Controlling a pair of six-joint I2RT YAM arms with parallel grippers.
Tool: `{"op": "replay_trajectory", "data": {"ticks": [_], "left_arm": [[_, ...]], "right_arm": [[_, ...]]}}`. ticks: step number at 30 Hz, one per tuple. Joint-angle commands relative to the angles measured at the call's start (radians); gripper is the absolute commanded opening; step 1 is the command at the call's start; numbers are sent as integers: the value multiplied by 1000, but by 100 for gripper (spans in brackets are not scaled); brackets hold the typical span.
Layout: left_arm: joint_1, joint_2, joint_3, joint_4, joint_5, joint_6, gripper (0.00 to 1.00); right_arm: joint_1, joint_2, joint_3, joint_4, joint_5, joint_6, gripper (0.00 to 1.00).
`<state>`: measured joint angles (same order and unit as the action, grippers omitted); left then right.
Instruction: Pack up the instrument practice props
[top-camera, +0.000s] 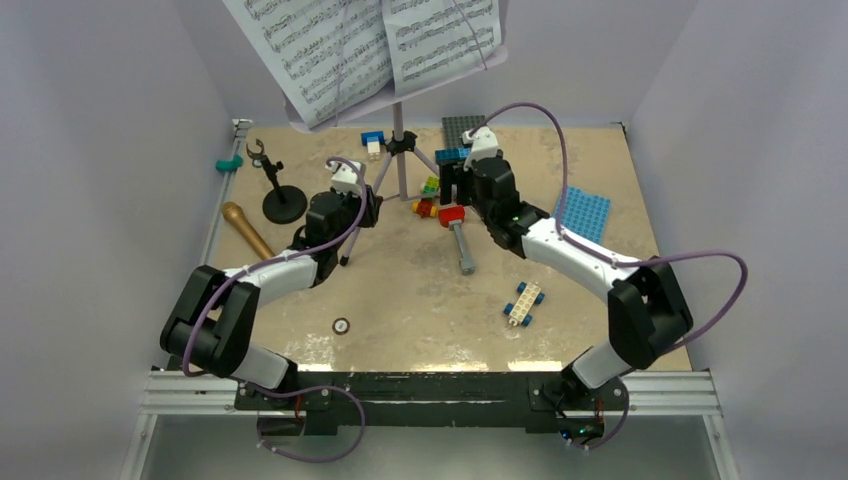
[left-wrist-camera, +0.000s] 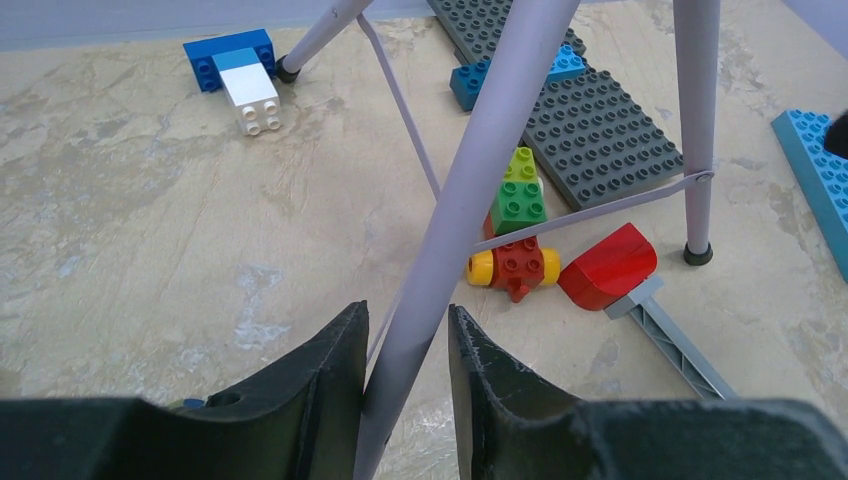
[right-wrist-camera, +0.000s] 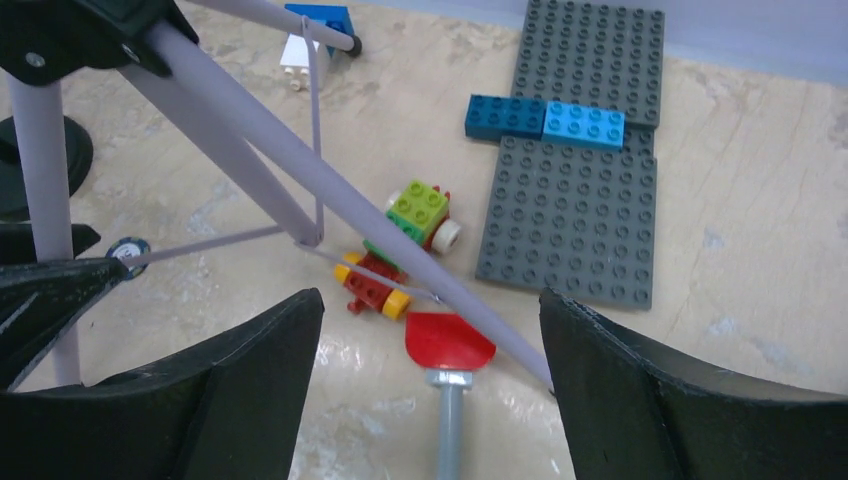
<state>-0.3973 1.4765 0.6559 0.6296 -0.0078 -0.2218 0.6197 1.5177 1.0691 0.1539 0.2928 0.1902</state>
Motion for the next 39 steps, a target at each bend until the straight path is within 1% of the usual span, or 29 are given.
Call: {"op": "replay_trajectory", "data": {"ticks": [1,5,9,12,14,20,22,25,27,29,36,39], "left_arm": [[-18,-16,2,25,12,13,38],[-20,-4,8,15,12,12,38],[-21,2,9,13,12,13,37],[-21,9,11,13,12,9,35],[-25,7,9,13,12,8,33],[-34,-7,10,-16,-9,25,26],[-35,-7,16,-27,0,25,25],[-40,-3,16,-31,0,20,22],[-42,-5,15,-35,2,13,20],[-46,-13,12,-39,0,8,19],[-66,-75,-24,-49,-34,4,5],[-77,-101,-39,-61,-51,4,0]], "right_arm": [[-3,61,92,75,-48,-111,82],[-3,110,108,74,-101,-120,79],[-3,117,81,111,-141,-115,77],[-3,163,135,53,-145,-132,74],[-3,186,154,45,-137,-149,70],[-5,236,189,7,-130,-184,55],[-6,232,176,7,-128,-183,47],[-5,206,142,19,-123,-180,31],[-3,179,117,23,-121,-169,23],[2,152,91,27,-125,-152,16],[41,79,6,35,-124,-135,0],[61,49,-31,35,-118,-129,0]]}}
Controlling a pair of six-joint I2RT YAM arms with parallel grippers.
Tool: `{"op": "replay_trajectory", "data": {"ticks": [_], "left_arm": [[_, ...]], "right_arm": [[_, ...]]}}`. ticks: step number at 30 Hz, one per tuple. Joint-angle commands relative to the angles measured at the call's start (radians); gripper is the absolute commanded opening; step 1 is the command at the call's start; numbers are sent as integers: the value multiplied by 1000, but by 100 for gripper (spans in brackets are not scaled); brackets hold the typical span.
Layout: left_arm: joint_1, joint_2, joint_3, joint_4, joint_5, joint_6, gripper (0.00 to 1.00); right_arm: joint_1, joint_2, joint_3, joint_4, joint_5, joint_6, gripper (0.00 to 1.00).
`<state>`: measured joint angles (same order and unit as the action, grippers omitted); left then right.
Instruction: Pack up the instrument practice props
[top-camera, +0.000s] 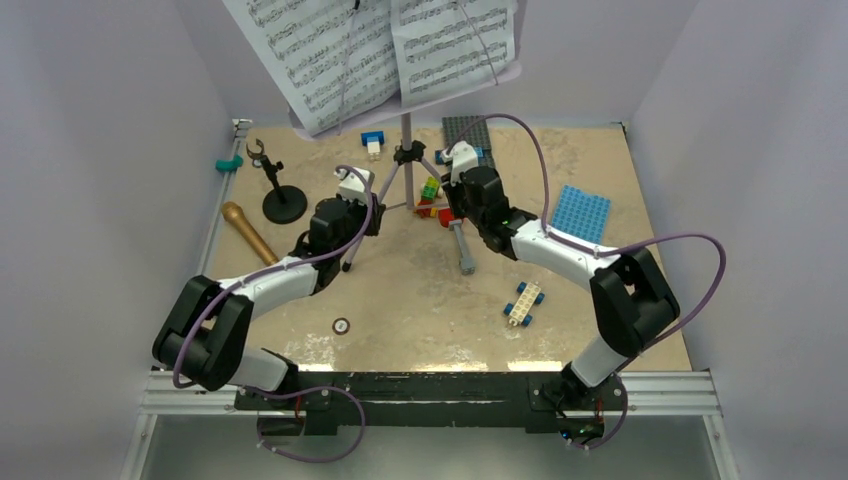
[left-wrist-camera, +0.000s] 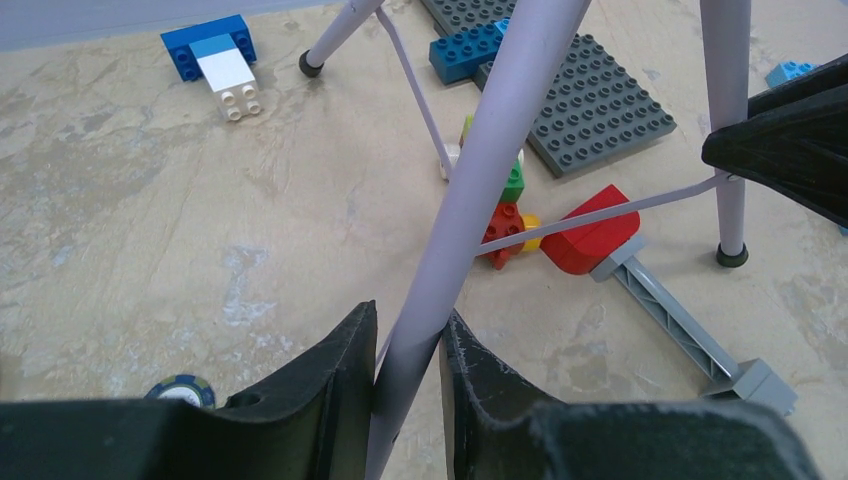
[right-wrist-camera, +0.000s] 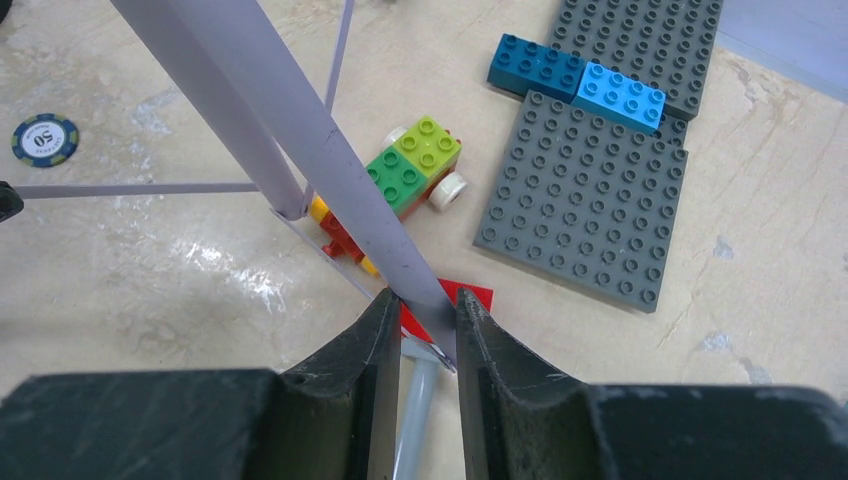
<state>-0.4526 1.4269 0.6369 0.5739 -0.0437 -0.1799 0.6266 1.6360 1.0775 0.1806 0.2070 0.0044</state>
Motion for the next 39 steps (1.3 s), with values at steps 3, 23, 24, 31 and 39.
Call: {"op": "replay_trajectory", "data": {"ticks": [3,23,24,31,39], "left_arm": [[-36,-77,-29,-28,-35,-42,0],[-116,-271,-160,-163,-77,-151,0],[-117,-273,-164,-163,-81,-155,0],[-118,-252,-173,-132,-99,-163,0],[-119,-264,-203,-98,-138,-191,0]], "right_arm": [[75,-99,-75,5,-29,69,0],[258,-346,-211,-265,-34,371,0],[262,-354,-216,-272,-34,379,0],[310,-370,-237,-299,-33,438,0],[338,-383,-270,-324,4,459,0]]}}
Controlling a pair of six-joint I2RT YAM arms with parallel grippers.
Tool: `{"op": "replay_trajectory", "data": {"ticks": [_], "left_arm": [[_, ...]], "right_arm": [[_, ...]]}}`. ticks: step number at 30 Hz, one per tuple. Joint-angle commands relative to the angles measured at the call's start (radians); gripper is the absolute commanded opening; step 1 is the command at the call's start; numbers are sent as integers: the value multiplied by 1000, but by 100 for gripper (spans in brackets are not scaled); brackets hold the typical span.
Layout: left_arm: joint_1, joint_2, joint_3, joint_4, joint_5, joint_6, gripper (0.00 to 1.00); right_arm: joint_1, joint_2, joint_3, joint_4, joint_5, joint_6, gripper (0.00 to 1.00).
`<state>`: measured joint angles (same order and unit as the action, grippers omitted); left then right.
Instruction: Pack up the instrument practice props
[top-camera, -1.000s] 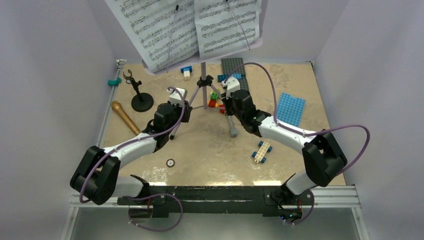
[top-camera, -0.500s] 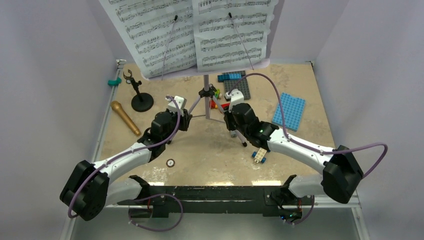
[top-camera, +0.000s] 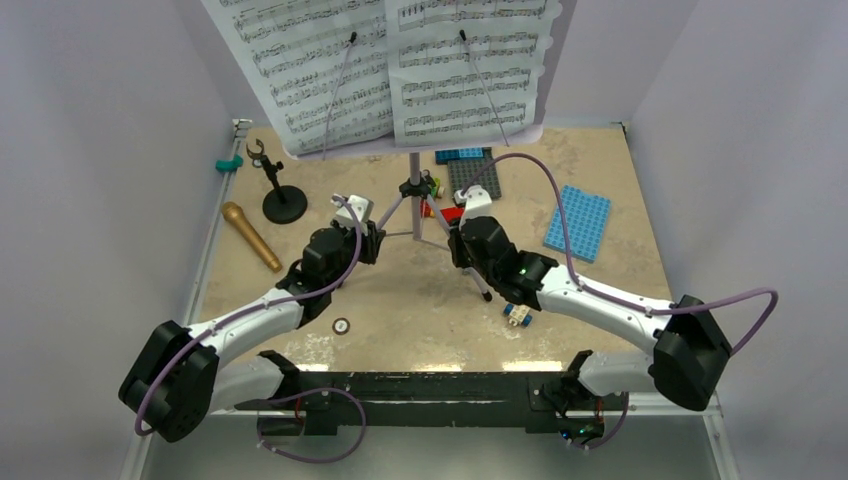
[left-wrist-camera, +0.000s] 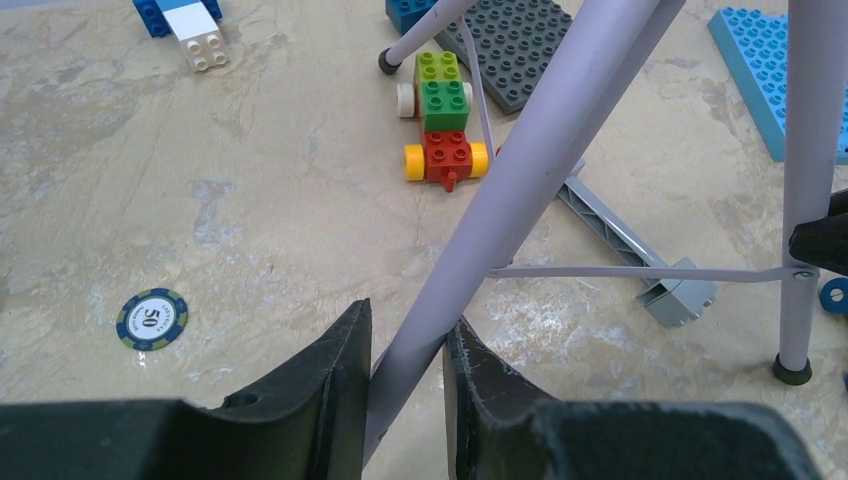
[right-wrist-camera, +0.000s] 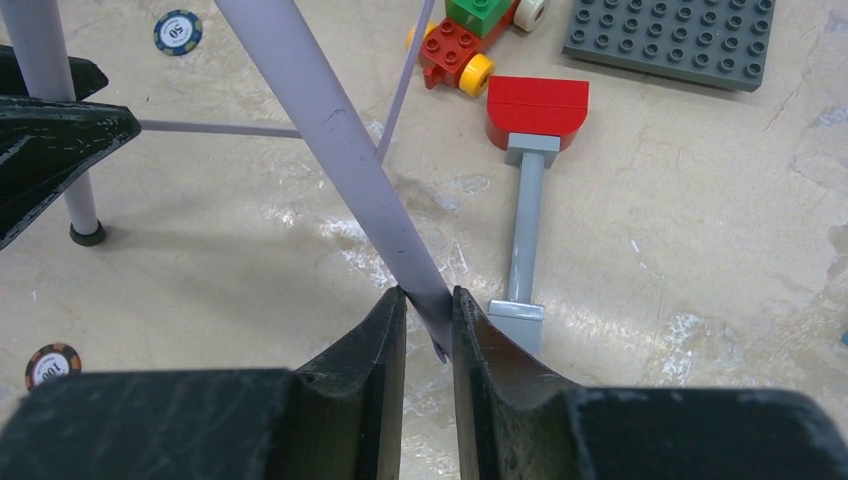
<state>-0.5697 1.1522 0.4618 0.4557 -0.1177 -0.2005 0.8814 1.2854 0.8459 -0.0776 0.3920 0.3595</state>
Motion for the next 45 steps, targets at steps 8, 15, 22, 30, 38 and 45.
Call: {"op": "replay_trajectory", "data": {"ticks": [8,15,22,30,38,45], "left_arm": [[-2,-114,-9,-27,-113,-160,21],[-2,-142,2,-47,-105,-149,26],[-1,-190,10,-118,-95,-198,59],[-2,-236,-18,-139,-29,-252,68],[-3,-127,-65,-97,-3,-325,67],[-3,-37,-32,-106,-65,-298,60]], "right_arm": [[80,-183,-35,-149,-109,50,56],[75,-322,-45,-207,-63,3,60],[73,-440,-104,-219,-16,-24,67],[-130,-380,-160,-122,-242,-15,72],[-131,-190,-134,-5,-235,-54,72],[-131,55,-61,5,-54,-73,71]]}}
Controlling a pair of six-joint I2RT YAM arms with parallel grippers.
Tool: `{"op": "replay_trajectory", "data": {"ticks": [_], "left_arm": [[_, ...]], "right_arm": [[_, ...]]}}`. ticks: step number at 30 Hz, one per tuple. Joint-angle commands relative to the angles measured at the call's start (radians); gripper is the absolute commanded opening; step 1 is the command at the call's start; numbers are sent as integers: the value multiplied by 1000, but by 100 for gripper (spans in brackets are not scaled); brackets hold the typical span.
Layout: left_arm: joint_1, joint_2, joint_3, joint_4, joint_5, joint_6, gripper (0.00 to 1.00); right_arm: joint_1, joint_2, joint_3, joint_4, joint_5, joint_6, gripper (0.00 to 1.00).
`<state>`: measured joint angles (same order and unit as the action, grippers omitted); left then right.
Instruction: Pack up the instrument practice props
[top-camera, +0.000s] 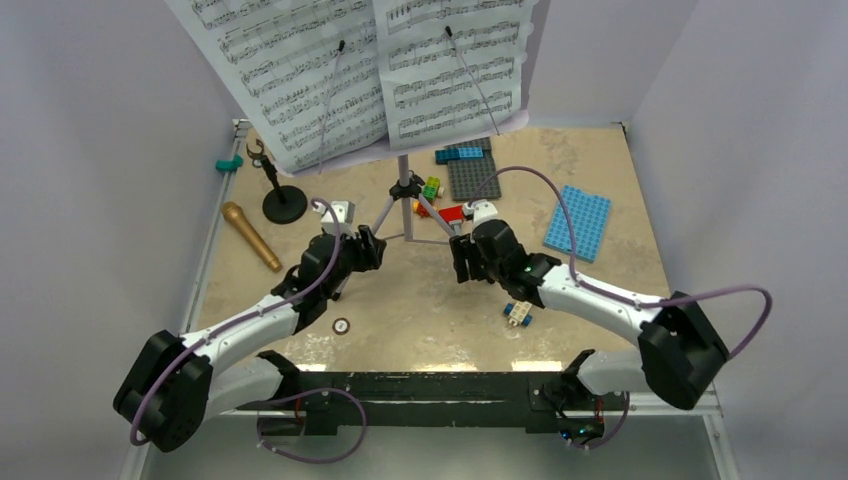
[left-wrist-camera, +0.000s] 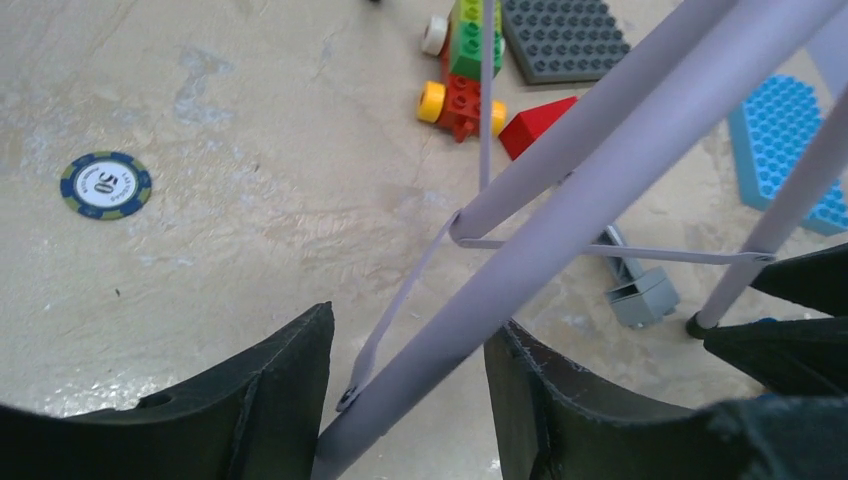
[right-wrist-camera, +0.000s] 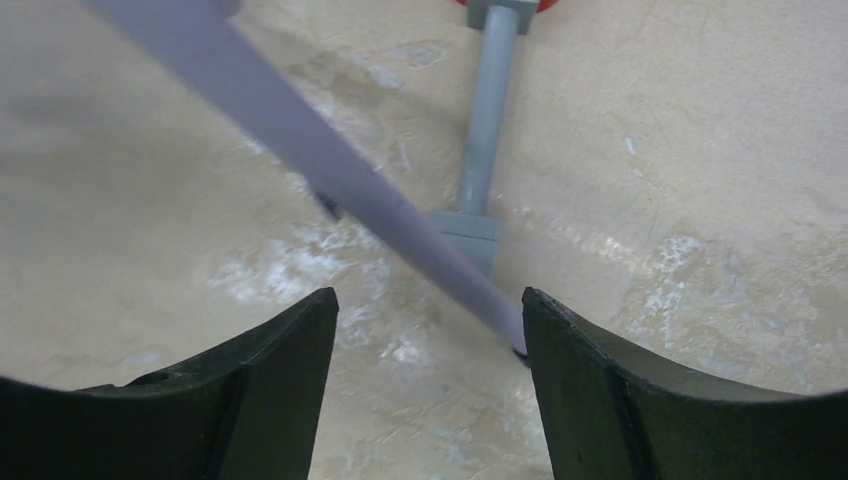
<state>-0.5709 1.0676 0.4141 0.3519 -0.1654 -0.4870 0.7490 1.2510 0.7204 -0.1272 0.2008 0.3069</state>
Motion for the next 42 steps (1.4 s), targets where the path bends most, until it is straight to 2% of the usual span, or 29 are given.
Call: {"op": "replay_trajectory", "data": {"ticks": [1,2,4,6,8,16,24,30,38,40,42], "left_arm": [[-2,60,24,-6,-20,-12,59],[-2,73,28,-5,-19,-12,57],[-3,85,29,5,-20,-12,55],[-2,94,30,19,-24,-8,51],[-2,103,36,27,-32,-1,42],[-2,147,64,70,-55,48,23],[-1,176,81,48,-109,65,18],[-1,144,60,2,-163,42,12],[-1,111,52,-50,-230,60,11],[-2,108,47,-57,-228,46,13],[-2,98,54,-88,-228,25,23]], "right_arm": [[0,111,68,58,163,-16,71],[0,125,68,67,171,-16,70],[0,134,57,84,153,-18,62],[0,114,23,108,136,-15,45],[1,93,-4,114,111,-4,33],[70,26,-112,123,59,40,7],[160,26,-132,121,52,109,0],[237,47,-120,108,49,155,0],[283,39,-95,83,2,206,0],[282,32,-97,78,-3,212,0],[282,17,-97,65,-2,219,4]]}}
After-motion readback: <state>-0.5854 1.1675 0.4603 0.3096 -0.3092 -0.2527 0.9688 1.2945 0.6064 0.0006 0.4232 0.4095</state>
